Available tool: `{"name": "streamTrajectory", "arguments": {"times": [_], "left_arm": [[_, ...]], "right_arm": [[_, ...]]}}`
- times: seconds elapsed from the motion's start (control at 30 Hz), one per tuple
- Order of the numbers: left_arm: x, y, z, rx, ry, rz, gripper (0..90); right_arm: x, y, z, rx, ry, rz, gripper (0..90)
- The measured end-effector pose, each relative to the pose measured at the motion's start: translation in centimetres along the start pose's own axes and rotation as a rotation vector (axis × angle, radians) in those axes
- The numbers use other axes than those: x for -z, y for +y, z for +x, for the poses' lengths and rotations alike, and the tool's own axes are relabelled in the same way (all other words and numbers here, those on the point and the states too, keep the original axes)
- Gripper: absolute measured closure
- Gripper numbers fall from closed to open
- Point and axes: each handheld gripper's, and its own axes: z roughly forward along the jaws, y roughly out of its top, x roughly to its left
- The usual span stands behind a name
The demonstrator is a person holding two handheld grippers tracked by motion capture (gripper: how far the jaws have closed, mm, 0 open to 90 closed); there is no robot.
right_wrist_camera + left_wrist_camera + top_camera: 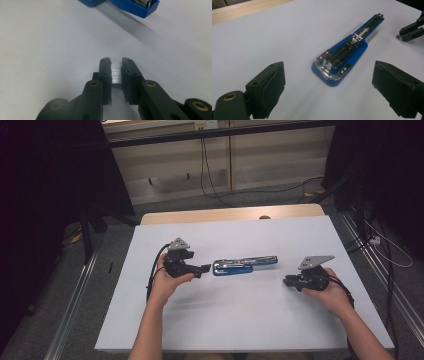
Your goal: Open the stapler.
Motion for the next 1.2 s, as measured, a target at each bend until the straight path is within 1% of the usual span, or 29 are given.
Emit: {"name": "streamTrajectory", "arguments": {"times": [0.13,0.17,0.3,0.4,0.57,0.63,0.67,0.7,0.83,0.87,0.9,1.0,1.03,1.1,1.2], "left_arm": [[0.2,0.0,0.1,0.010,0.001,0.001,11.5],[0.3,0.0,0.2,0.002,0.004,-0.001,11.5],[0.5,-0.1,0.3,0.004,0.012,0.006,11.5],[0.6,-0.1,0.4,0.015,0.011,0.001,11.4],[0.6,-0.1,0.4,0.013,0.013,-0.002,11.5],[0.5,-0.1,0.4,0.010,0.013,0.005,11.5],[0.5,-0.2,0.5,0.001,0.016,0.008,11.5],[0.5,-0.2,0.5,0.004,0.016,0.014,11.5],[0.7,-0.2,0.6,0.013,0.019,0.013,11.3],[0.8,-0.2,0.7,0.007,0.025,0.008,11.3],[0.9,-0.2,0.7,0.013,0.023,0.009,11.3],[1.0,-0.3,0.8,0.008,0.028,0.004,11.2],[1.0,-0.3,0.8,0.019,0.027,0.003,11.2],[1.1,-0.4,0.9,0.026,0.022,-0.001,11.1],[1.4,-0.5,1.0,0.024,0.029,-0.001,11.0]], "right_arm": [[0.0,0.1,-0.1,-0.003,0.006,-0.004,79.1],[0.0,0.1,-0.1,-0.005,0.006,-0.006,79.1],[0.2,0.2,-0.3,-0.020,0.020,-0.018,79.2],[0.4,0.3,-0.3,-0.022,0.017,-0.029,79.2],[0.9,0.6,-0.3,-0.030,0.021,-0.055,79.1],[1.1,0.6,-0.3,-0.032,0.024,-0.063,79.1],[1.1,0.7,-0.4,-0.029,0.024,-0.068,79.2],[1.2,0.8,-0.3,-0.032,0.026,-0.070,79.1],[1.2,1.0,-0.4,-0.028,0.032,-0.075,79.1],[1.2,1.1,-0.4,-0.022,0.033,-0.077,79.2],[1.2,1.2,-0.4,-0.023,0.033,-0.076,79.2],[1.1,1.4,-0.2,-0.015,0.041,-0.074,79.2],[1.0,1.5,-0.2,-0.012,0.041,-0.075,79.2],[0.9,1.6,-0.1,-0.006,0.045,-0.073,79.2],[0.7,2.1,0.2,0.006,0.050,-0.070,79.2]]}}
